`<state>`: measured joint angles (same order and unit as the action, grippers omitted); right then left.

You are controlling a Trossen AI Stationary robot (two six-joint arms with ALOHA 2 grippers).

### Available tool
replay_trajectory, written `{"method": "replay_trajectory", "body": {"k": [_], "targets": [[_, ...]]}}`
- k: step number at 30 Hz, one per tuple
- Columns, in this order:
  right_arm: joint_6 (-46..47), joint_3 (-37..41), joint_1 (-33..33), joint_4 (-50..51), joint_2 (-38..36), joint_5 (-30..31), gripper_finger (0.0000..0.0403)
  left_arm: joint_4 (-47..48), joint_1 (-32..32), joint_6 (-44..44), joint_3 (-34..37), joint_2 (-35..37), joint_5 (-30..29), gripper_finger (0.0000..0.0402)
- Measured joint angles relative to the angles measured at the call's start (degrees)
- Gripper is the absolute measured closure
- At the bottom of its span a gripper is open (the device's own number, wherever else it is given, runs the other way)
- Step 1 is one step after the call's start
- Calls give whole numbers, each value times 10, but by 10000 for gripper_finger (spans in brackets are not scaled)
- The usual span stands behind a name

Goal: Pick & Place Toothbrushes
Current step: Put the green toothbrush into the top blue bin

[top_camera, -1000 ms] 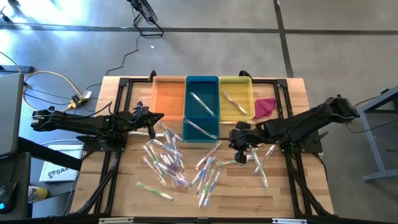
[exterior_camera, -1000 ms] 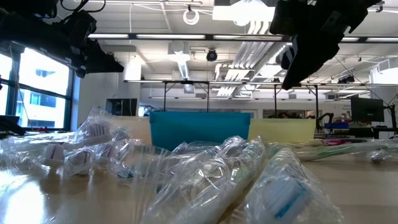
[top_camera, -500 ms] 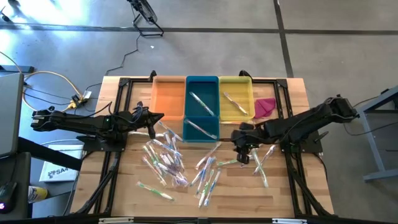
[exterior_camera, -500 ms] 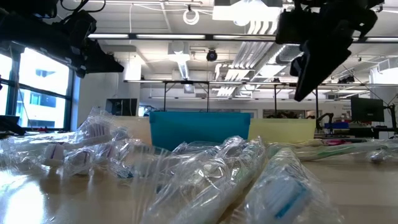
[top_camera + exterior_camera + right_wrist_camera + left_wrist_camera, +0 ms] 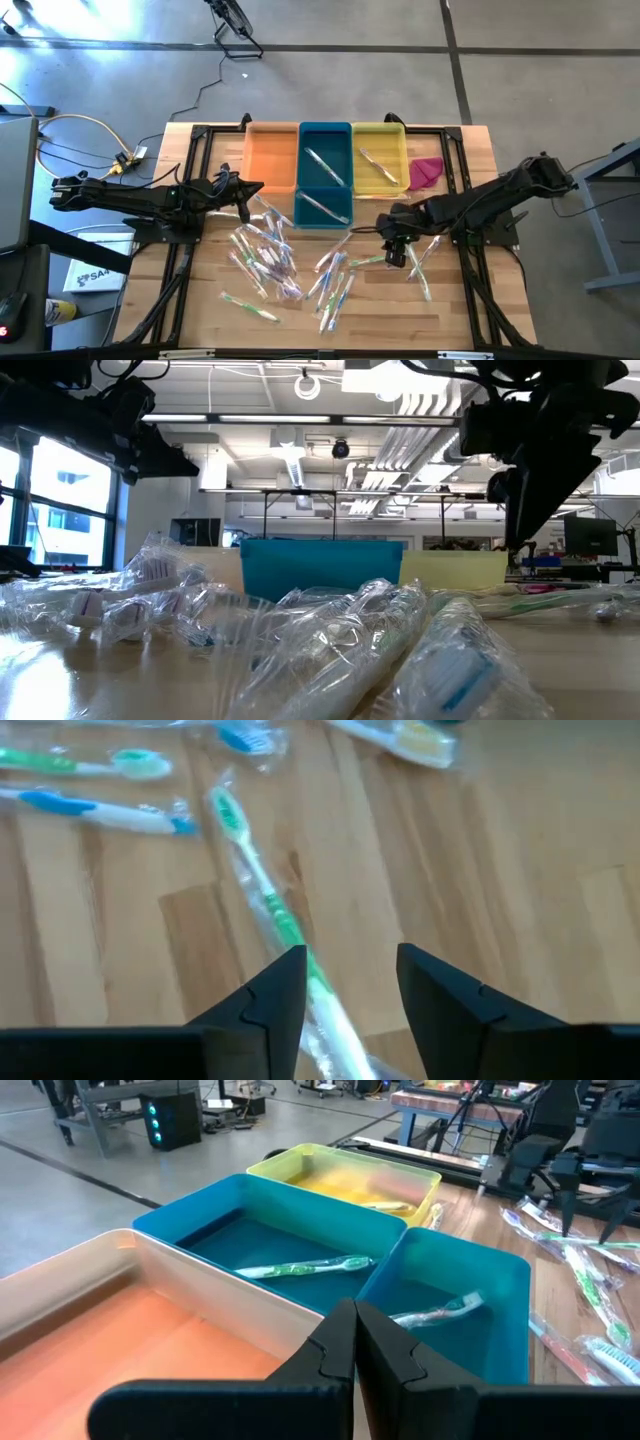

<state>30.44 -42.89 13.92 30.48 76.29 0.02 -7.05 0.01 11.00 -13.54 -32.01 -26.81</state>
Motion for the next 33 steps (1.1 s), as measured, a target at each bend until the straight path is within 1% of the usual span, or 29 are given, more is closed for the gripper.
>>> {"method": "replay_trajectory", "body": {"k": [2, 8, 12, 16, 20, 28, 33], "targets": [[0, 0, 9, 0, 0, 3, 258, 1, 0, 0, 0, 0, 0, 401], [2, 0, 46, -1, 0, 46, 259, 1, 0, 0, 0, 0, 0, 401], [26, 0, 60, -1, 0, 61, 259, 1, 0, 0, 0, 0, 0, 401], [30, 0, 70, -1, 3, 77, 259, 1, 0, 0, 0, 0, 0, 401], [30, 0, 73, -4, 23, 74, 259, 1, 0, 0, 0, 0, 0, 401], [29, 0, 83, -30, 95, 68, 259, 2, 0, 0, 0, 0, 0, 401], [28, 0, 84, -33, 129, 37, 259, 4, 0, 0, 0, 0, 0, 401]]}}
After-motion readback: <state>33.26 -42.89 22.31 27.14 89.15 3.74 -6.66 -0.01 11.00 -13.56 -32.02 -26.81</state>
